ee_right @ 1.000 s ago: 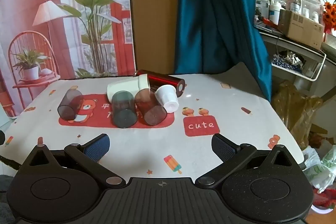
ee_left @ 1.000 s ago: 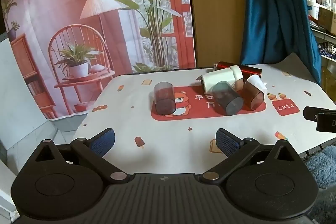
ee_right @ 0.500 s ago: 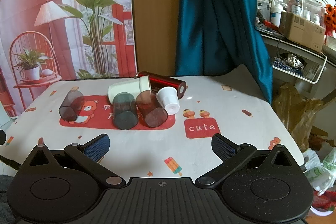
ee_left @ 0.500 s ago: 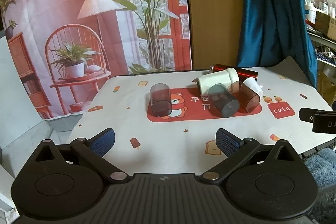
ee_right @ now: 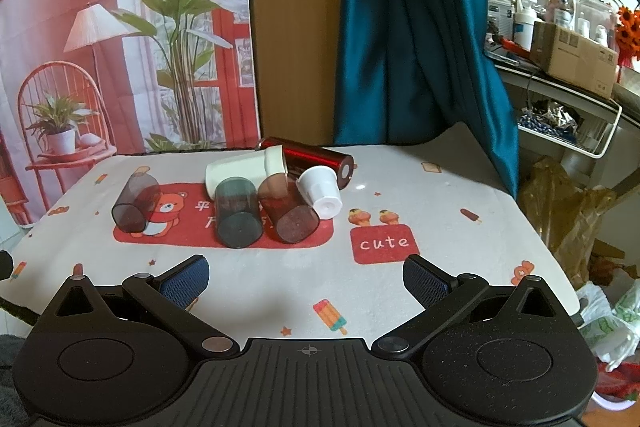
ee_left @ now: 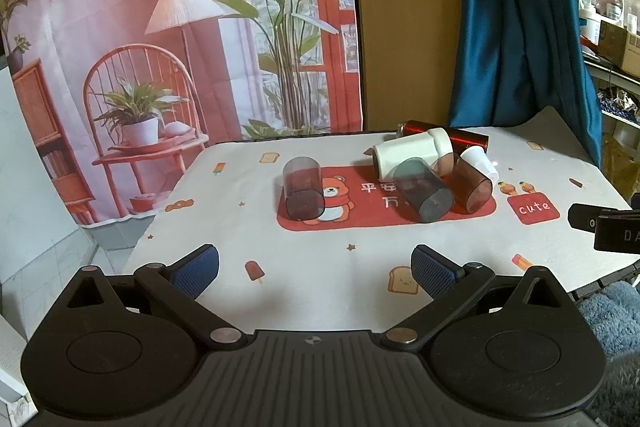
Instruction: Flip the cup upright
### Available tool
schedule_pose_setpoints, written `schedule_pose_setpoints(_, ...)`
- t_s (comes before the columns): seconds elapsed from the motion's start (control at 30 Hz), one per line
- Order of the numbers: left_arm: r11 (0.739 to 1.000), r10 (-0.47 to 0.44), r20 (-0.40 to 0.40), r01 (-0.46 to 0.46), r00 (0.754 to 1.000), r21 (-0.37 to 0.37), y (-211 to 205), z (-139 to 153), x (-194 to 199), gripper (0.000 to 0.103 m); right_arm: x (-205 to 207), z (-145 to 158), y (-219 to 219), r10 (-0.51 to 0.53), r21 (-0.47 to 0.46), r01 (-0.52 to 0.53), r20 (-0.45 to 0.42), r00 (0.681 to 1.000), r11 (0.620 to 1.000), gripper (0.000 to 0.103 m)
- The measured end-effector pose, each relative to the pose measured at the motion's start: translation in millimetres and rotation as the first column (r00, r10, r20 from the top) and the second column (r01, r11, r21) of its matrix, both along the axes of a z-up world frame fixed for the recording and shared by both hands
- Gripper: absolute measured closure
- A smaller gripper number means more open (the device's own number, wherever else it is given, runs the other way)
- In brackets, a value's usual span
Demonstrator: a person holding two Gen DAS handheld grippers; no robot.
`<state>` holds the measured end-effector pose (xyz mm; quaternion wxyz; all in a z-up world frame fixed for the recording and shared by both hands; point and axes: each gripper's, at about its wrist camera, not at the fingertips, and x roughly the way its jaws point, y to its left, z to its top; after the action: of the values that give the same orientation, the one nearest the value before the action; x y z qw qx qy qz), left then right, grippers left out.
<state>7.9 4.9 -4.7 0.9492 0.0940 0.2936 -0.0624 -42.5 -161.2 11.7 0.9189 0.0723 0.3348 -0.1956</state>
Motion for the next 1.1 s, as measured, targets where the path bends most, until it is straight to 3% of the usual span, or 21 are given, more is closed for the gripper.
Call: schedule_pose_setpoints(1.1,1.000,0.001,-0.014,-0.001,1.000,-0.007,2.2,-2.2,0.6,0.000,-1.3,-1.1,1.4,-0.001,0.007,0.001,0.003,1.000,1.000,0.000)
